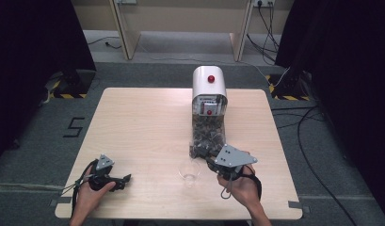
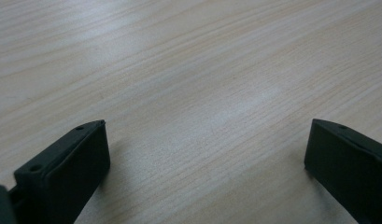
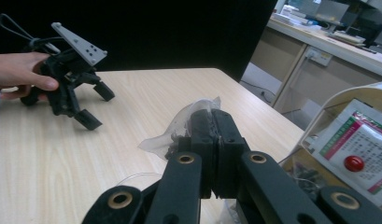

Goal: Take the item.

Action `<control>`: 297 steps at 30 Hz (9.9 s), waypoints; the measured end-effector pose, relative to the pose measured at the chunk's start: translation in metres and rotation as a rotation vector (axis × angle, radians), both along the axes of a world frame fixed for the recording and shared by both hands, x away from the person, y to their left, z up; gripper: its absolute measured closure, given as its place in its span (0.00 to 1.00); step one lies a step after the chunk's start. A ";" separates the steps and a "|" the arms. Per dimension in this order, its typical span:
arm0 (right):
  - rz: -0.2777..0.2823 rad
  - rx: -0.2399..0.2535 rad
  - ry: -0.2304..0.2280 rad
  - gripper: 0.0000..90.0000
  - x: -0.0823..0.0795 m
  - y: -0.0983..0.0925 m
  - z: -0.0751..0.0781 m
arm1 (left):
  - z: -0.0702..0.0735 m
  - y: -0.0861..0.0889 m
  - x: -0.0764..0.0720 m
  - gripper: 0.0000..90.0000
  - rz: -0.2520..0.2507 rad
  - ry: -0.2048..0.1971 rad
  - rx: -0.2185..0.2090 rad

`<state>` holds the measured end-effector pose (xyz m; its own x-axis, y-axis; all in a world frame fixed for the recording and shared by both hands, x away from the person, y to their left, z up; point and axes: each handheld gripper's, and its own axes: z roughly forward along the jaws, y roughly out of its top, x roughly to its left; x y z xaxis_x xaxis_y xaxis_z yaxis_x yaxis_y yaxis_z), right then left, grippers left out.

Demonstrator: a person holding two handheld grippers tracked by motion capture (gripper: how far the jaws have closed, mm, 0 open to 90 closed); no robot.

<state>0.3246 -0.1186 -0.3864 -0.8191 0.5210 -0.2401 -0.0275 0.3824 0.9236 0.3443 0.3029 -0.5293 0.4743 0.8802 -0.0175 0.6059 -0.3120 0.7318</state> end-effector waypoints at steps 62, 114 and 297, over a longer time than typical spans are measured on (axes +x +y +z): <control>0.054 -0.124 0.138 0.90 0.002 0.020 -0.053 | 0.000 0.000 0.000 0.00 0.001 0.000 -0.001; -0.185 -0.056 0.231 0.41 0.029 -0.033 -0.043 | 0.000 0.000 0.000 0.00 0.001 0.000 -0.001; -0.390 -0.074 0.385 0.17 -0.065 -0.116 -0.148 | 0.000 0.000 0.000 0.00 0.001 0.000 -0.001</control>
<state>0.2595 -0.2345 -0.5348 -0.6046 0.7965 -0.0091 0.4637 0.3612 0.8090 0.3442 0.3028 -0.5292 0.4733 0.8807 -0.0185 0.6064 -0.3105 0.7320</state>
